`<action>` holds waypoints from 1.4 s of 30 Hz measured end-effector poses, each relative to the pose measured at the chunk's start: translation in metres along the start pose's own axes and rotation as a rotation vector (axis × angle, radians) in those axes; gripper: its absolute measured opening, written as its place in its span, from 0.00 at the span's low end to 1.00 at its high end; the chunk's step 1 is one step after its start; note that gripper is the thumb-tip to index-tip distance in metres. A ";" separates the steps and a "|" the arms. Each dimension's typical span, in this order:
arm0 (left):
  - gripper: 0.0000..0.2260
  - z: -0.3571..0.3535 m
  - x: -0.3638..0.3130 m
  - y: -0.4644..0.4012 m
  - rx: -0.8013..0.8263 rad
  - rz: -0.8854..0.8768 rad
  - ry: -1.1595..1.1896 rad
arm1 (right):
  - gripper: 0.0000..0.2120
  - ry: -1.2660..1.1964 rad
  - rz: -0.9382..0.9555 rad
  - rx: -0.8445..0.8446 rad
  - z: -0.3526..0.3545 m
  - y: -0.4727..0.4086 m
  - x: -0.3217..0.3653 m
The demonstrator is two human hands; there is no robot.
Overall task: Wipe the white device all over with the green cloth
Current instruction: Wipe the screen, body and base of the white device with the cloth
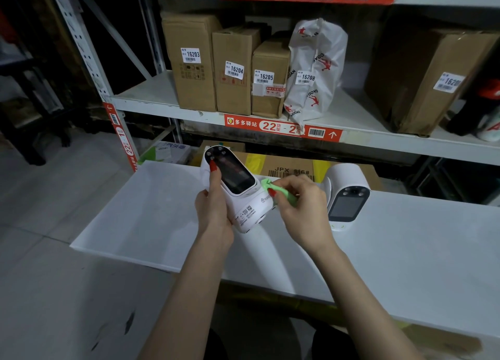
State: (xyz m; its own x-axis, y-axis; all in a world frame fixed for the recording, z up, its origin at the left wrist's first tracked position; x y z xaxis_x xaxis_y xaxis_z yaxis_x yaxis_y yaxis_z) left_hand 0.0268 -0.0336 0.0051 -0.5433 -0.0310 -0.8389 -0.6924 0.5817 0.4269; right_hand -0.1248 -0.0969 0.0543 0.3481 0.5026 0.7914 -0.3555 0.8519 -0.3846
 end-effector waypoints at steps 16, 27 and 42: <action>0.20 -0.011 -0.003 0.009 0.214 0.013 0.034 | 0.07 -0.128 -0.021 0.000 0.005 -0.002 0.000; 0.21 -0.022 0.000 0.016 0.395 0.075 0.060 | 0.06 -0.181 0.017 -0.041 0.009 -0.002 0.003; 0.17 -0.026 0.001 0.028 0.421 0.066 -0.097 | 0.07 -0.254 0.007 -0.158 0.018 -0.006 0.000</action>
State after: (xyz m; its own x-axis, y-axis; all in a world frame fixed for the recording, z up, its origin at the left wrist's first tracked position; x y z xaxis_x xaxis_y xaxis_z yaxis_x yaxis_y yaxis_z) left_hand -0.0058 -0.0384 0.0250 -0.5191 0.0818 -0.8508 -0.3927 0.8613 0.3225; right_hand -0.1384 -0.1041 0.0652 0.1113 0.4725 0.8743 -0.2103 0.8710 -0.4440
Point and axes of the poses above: each hand's wrist, its own y-axis away from the middle knuckle, its own z-axis out of the back of the hand, x = y × z, the point moved 5 cm from there along -y, towards the middle knuckle, and after that the axes turned 2 degrees about -y, right-handed, at the moved point
